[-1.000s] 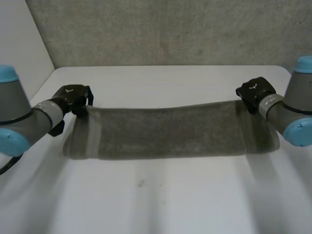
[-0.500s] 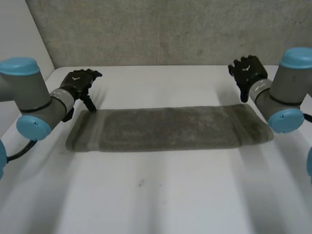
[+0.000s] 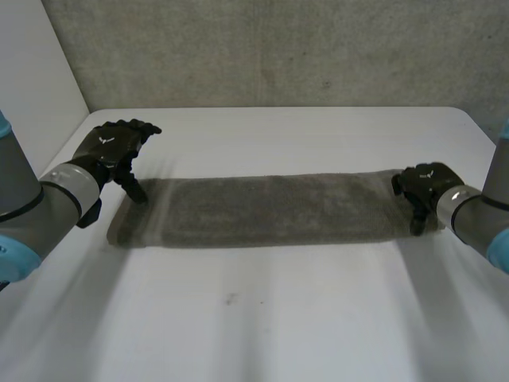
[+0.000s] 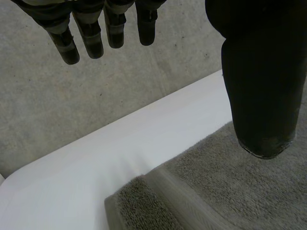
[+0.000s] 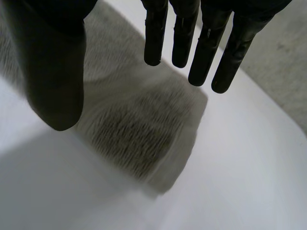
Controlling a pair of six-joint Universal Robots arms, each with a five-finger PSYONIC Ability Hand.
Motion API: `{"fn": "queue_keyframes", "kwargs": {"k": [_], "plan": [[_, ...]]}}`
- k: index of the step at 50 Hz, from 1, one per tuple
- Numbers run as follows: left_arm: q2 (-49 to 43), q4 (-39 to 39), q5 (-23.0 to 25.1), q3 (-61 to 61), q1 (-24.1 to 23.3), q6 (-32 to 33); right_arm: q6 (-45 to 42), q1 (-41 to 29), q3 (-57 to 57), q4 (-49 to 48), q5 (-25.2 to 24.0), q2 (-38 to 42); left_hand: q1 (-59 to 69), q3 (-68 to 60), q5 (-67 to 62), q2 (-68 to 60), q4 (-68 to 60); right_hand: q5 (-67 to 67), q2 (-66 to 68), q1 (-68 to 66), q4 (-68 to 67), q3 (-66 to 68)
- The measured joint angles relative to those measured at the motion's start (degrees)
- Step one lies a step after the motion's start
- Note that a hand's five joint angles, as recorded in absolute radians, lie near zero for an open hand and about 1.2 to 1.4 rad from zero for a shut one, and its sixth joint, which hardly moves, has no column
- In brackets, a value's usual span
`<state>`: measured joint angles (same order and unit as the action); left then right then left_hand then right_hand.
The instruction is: Fold the towel.
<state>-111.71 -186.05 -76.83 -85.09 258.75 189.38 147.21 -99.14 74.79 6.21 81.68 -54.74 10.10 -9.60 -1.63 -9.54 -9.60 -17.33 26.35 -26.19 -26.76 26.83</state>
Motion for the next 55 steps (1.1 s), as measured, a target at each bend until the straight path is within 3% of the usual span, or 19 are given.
{"fn": "queue_keyframes", "kwargs": {"k": [7,14,25,31,35,39,46,50,55], "plan": [[0.63,-3.06,-0.08,-3.82,-0.19,-0.12,-2.30,1.58,2.49,-5.04,-0.39,3.43,0.00,0.00,0.00,0.02,0.00,-11.84,12.57,-12.63,-12.06,12.15],[0.10,-4.17,-0.13,-4.86,-0.56,-0.16,-5.14,2.45,2.54,-9.42,0.33,5.93,0.00,0.00,0.00,0.02,0.00,-47.45,48.52,-48.19,-47.92,47.65],[0.39,-4.29,-0.16,-5.23,-0.39,-0.15,-13.23,10.46,1.37,-11.40,6.80,3.87,0.00,0.00,0.00,0.03,0.00,-49.33,49.34,-49.66,-50.20,49.99],[0.69,-4.29,-0.10,-5.76,-0.03,-0.15,-23.26,16.80,-1.03,-11.11,8.02,2.78,0.00,0.00,0.00,0.03,0.00,-49.44,49.34,-49.84,-50.20,50.00],[0.96,-4.31,-0.08,-6.12,0.13,-0.15,-26.70,17.26,-3.20,-11.04,7.76,1.65,0.00,0.00,0.00,0.03,0.02,-49.41,49.34,-49.87,-50.20,50.00],[1.12,-4.32,-0.08,-6.45,0.16,-0.15,-25.24,12.59,-5.02,-11.26,6.82,-0.60,0.00,0.00,0.00,0.03,0.02,-49.41,49.34,-49.96,-50.20,50.00],[1.22,-4.32,-0.14,-6.99,-0.17,-0.16,-16.52,-5.08,-6.93,-12.46,2.58,-2.86,0.00,0.00,0.00,0.03,0.02,-49.42,49.34,-50.04,-50.20,50.28],[1.23,-4.32,-0.16,-7.17,-0.39,-0.21,-12.83,-17.96,-6.98,-13.40,-1.17,-1.10,0.00,0.00,0.00,0.03,0.02,-49.42,49.34,-50.07,-50.20,50.28],[1.23,-4.35,-0.16,-7.48,-0.46,-0.23,-11.90,-27.86,-6.53,-13.83,-4.06,3.55,0.00,0.00,0.00,0.03,0.02,-49.42,49.34,-50.08,-50.20,50.29]]}}
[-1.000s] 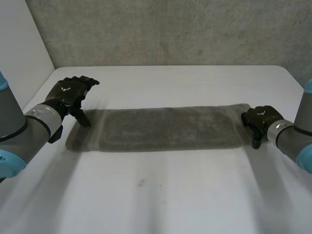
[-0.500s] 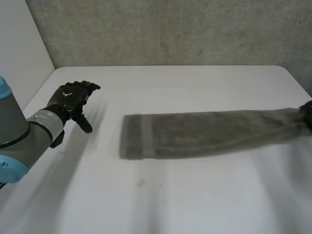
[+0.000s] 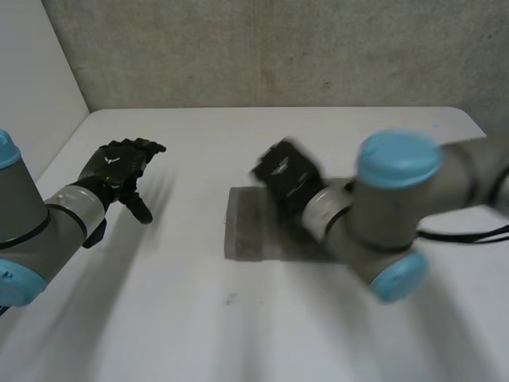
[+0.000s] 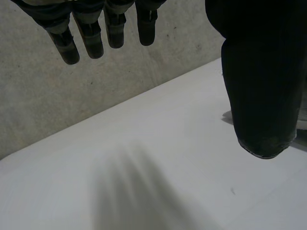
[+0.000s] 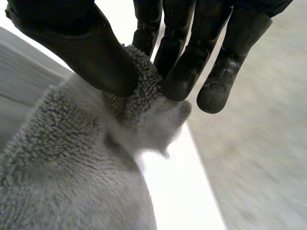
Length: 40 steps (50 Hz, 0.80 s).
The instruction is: Fold the towel.
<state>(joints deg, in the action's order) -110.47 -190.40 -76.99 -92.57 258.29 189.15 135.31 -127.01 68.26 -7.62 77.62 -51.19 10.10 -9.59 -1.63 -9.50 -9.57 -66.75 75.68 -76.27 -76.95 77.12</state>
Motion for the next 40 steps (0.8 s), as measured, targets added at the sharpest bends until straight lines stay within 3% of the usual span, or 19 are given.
{"fn": "queue_keyframes", "kwargs": {"k": [2,5,7,11,21,28,34,38,40], "plan": [[0.00,-0.01,0.00,-0.11,-0.01,0.01,-0.05,-2.42,0.13,0.01,-0.58,1.99,0.00,0.00,0.00,0.00,0.00,0.42,-0.64,0.73,0.38,-0.39],[-0.01,-0.04,0.02,-0.28,-0.06,0.01,-0.23,-4.90,0.37,0.27,-0.68,4.95,0.00,0.00,0.00,0.00,0.00,21.83,-22.10,22.12,21.35,-21.44],[-0.02,-0.05,0.03,-0.36,-0.09,0.01,-0.19,-5.57,0.59,0.46,-0.32,5.92,0.00,0.00,0.00,0.00,0.00,44.99,-44.68,44.67,43.62,-43.40],[-0.01,-0.04,0.03,-0.42,-0.14,0.01,1.21,-5.35,1.29,0.69,0.57,4.50,0.00,0.00,0.00,0.00,0.00,63.21,-61.05,61.03,61.78,-62.46],[0.88,0.02,0.02,-0.51,-0.35,-0.01,17.03,6.16,10.85,1.17,1.92,-8.71,0.00,0.00,0.00,0.00,0.00,63.26,-61.49,62.79,61.98,-63.22],[1.21,-0.01,0.01,-0.67,-1.01,-0.01,18.82,14.92,20.54,1.09,1.87,-11.56,0.00,0.00,0.00,0.00,0.00,62.74,-61.17,62.14,61.80,-62.81],[1.23,-0.05,0.00,-0.69,-1.67,-0.01,15.90,20.49,25.62,0.28,1.51,-10.85,0.00,0.00,0.00,0.00,0.00,42.64,-41.56,42.36,43.42,-43.35],[1.24,-0.05,-0.03,-0.69,-2.19,-0.02,14.55,22.44,26.60,-1.32,1.49,-9.26,0.00,0.00,0.00,0.00,0.00,7.53,-6.90,7.36,7.88,-8.12],[1.27,-0.03,-0.05,-0.69,-2.34,-0.04,14.35,22.66,26.56,-1.80,1.54,-8.92,0.00,0.00,0.00,0.00,0.00,3.03,-2.60,4.05,3.22,-3.08]]}}
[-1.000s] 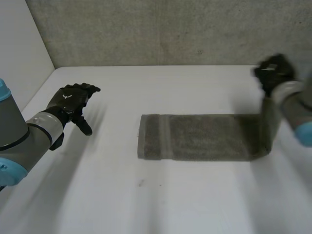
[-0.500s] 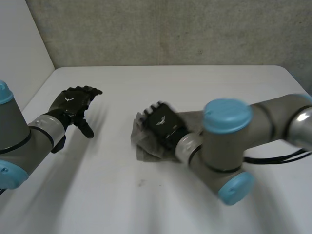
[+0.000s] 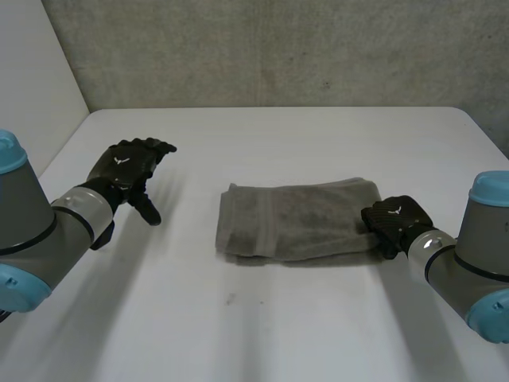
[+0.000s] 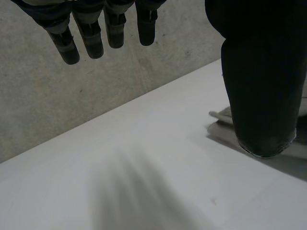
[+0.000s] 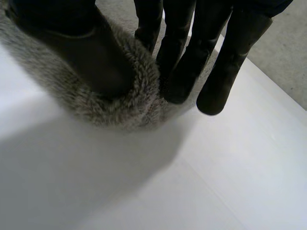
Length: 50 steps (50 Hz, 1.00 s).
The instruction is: Fold the towel.
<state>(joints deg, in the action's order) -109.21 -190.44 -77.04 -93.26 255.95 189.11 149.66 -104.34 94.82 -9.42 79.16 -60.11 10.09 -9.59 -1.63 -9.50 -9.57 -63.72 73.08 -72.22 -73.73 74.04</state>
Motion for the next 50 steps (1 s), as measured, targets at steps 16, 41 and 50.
{"fn": "queue_keyframes", "kwargs": {"k": [16,41,50], "plan": [[4.89,0.48,-0.42,1.14,-1.44,-0.24,-11.42,-12.82,-11.90,-2.63,-0.65,-1.75,-0.15,0.00,0.00,0.00,0.00,-3.25,0.99,-2.89,-3.21,2.81],[5.38,3.82,-8.54,10.59,-3.40,-10.51,-3.44,-27.48,-22.88,-0.80,-9.22,7.47,-0.32,0.00,0.02,0.00,0.00,59.12,-56.69,55.92,57.04,-57.70],[0.57,4.29,-11.12,16.20,-9.46,-10.75,22.04,-16.87,-17.57,2.77,-2.52,-4.28,-0.32,0.00,0.00,0.01,0.05,60.26,-58.89,58.72,58.80,-60.19]]}}
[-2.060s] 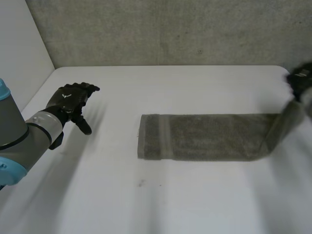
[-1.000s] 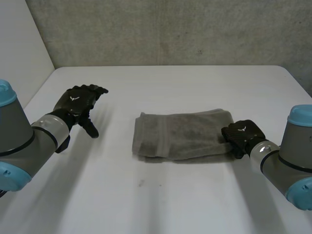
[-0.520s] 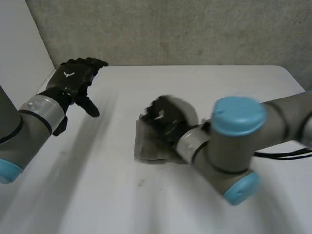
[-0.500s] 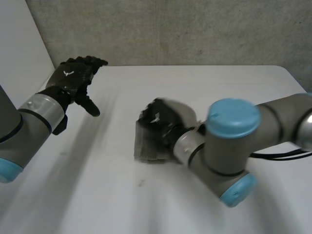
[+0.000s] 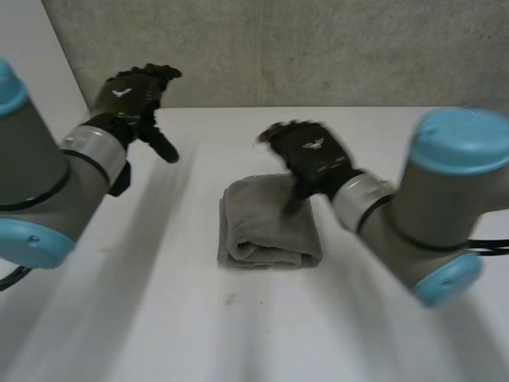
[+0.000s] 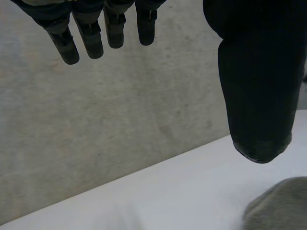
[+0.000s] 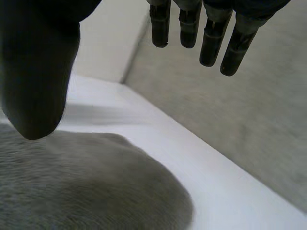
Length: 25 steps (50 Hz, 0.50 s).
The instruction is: Fold the towel.
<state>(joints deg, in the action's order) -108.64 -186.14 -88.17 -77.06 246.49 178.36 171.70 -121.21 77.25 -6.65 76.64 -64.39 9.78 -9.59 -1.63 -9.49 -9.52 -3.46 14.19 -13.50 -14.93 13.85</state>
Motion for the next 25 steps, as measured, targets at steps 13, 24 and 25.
{"fn": "queue_keyframes", "kwargs": {"k": [13,24,25], "plan": [[-14.18,2.23,-1.18,7.55,-13.11,0.54,8.03,8.62,0.29,8.20,0.22,-0.21,0.00,0.00,0.00,0.00,0.00,0.00,0.00,0.00,0.00,0.00],[-23.60,2.25,-3.18,8.11,-14.17,3.10,6.80,6.76,-3.56,8.73,0.05,9.26,0.00,0.00,0.00,0.00,0.00,0.00,0.00,0.00,0.00,0.00],[-23.81,2.19,-3.57,7.72,-13.95,3.86,6.62,6.33,-4.17,8.85,-0.02,10.44,0.00,0.00,0.00,0.00,0.00,0.00,0.00,0.00,0.00,0.00]]}}
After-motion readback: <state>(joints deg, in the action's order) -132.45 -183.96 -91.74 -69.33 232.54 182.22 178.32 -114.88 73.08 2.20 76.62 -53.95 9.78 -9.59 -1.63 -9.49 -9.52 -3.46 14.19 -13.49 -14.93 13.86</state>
